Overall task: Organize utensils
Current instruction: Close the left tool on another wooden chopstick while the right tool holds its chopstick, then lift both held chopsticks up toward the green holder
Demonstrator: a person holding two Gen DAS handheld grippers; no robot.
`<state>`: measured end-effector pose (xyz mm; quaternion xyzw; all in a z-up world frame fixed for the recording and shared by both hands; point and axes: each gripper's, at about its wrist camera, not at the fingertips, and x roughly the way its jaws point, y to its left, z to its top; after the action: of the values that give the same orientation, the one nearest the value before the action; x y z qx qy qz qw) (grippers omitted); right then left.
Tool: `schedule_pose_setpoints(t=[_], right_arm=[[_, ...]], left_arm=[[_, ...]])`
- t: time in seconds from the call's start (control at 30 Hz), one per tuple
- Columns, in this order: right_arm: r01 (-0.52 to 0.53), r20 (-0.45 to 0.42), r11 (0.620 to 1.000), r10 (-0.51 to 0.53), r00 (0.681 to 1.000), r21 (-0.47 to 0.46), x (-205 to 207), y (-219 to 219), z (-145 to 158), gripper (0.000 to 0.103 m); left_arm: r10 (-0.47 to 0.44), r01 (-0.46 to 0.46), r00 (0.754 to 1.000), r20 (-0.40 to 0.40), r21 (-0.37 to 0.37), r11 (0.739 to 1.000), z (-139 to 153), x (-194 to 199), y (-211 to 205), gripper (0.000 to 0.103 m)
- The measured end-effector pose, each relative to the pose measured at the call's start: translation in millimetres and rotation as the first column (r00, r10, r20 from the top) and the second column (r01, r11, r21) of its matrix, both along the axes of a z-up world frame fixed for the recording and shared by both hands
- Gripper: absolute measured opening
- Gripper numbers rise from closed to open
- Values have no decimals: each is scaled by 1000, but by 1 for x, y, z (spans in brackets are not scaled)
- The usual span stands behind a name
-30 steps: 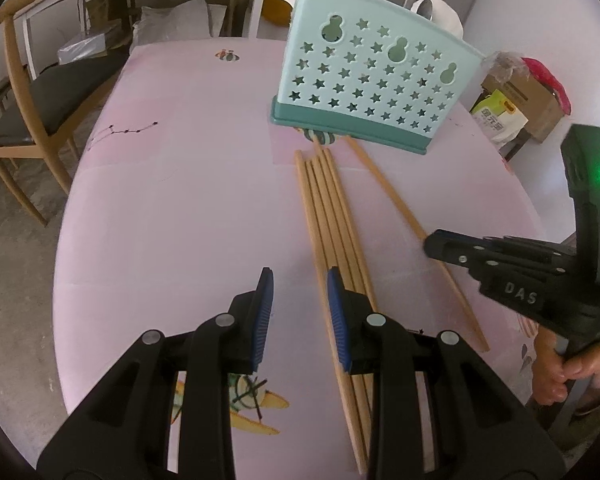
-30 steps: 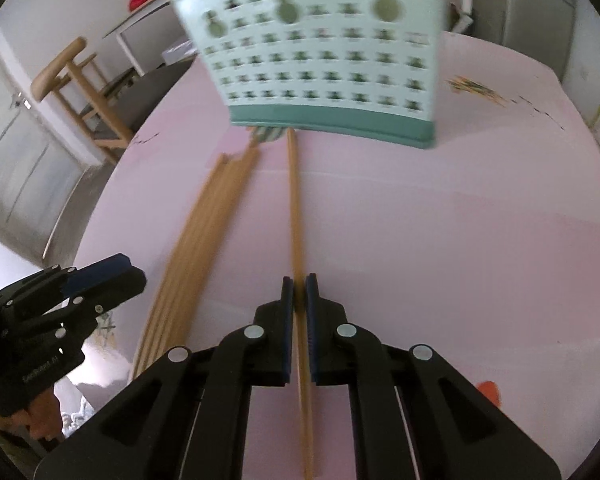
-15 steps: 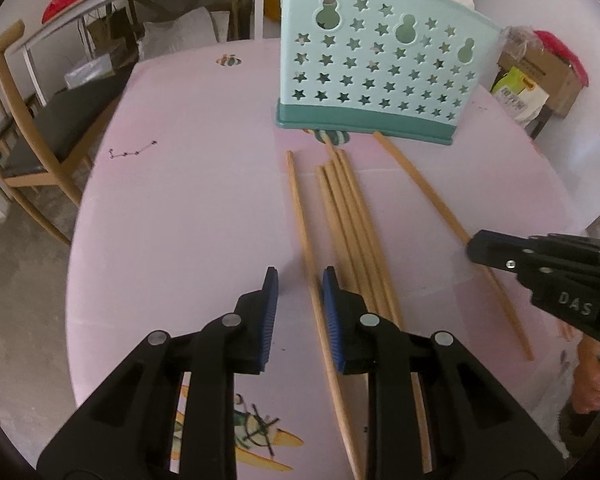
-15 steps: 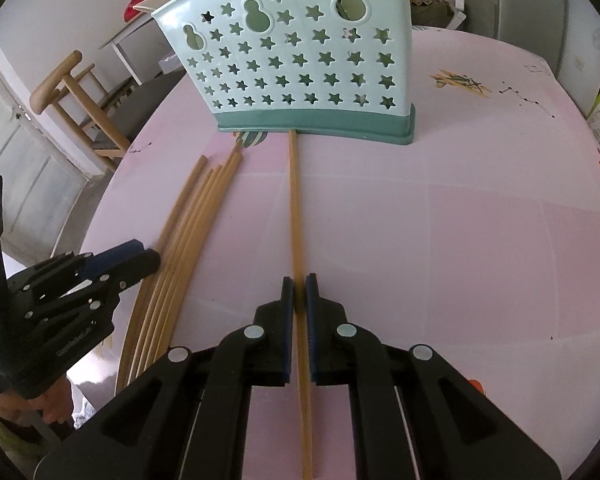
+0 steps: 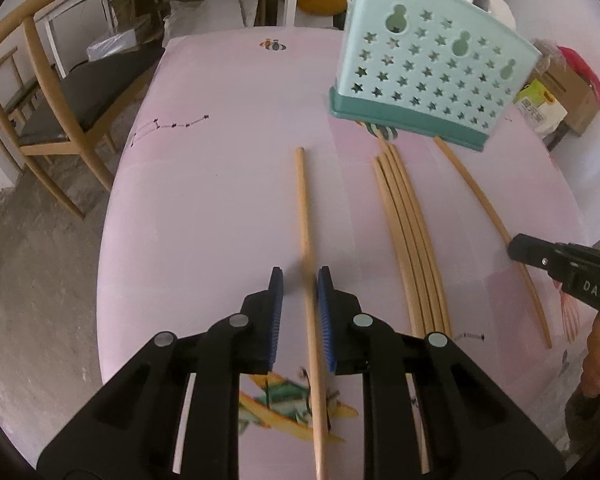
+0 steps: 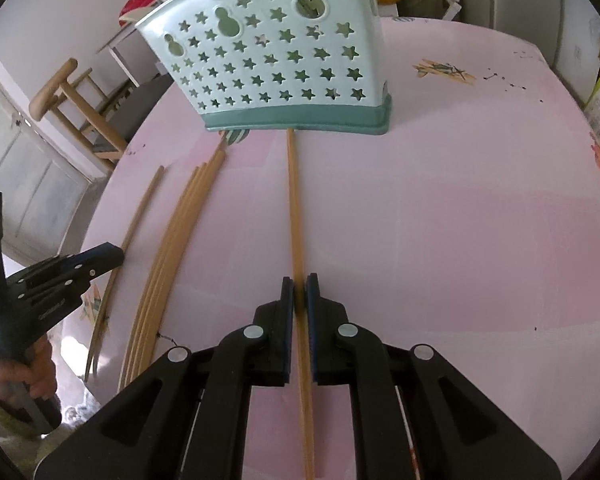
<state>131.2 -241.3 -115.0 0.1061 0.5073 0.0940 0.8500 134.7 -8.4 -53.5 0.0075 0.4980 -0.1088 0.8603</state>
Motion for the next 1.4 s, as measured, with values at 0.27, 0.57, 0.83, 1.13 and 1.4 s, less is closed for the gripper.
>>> schedule_pose_setpoints(t=[0.27,0.57,0.83,1.13,1.4], right_arm=[[-26,28,995,29,999,-98,33,14,6,20],[-43,69,978,58,996,-205,70,37,6,19],[-25,78,992,35,996,-127,73,29,14,7],[18,179,997,-30,983,68,39,-6,59,7],[53,263,985,-96,960,163,20,-31,90,7]], left_arm=[[-39,39,999,10,3,999,-2,38,-14,17],[-48,45,998,31,77,996,-4,61,-22,9],[30,-29,999,40,-43,999,6,69,0,5],[46,-1,970,237,-186,983,89,36,30,5],[67,88,881,468,-301,950,185,13,38,5]])
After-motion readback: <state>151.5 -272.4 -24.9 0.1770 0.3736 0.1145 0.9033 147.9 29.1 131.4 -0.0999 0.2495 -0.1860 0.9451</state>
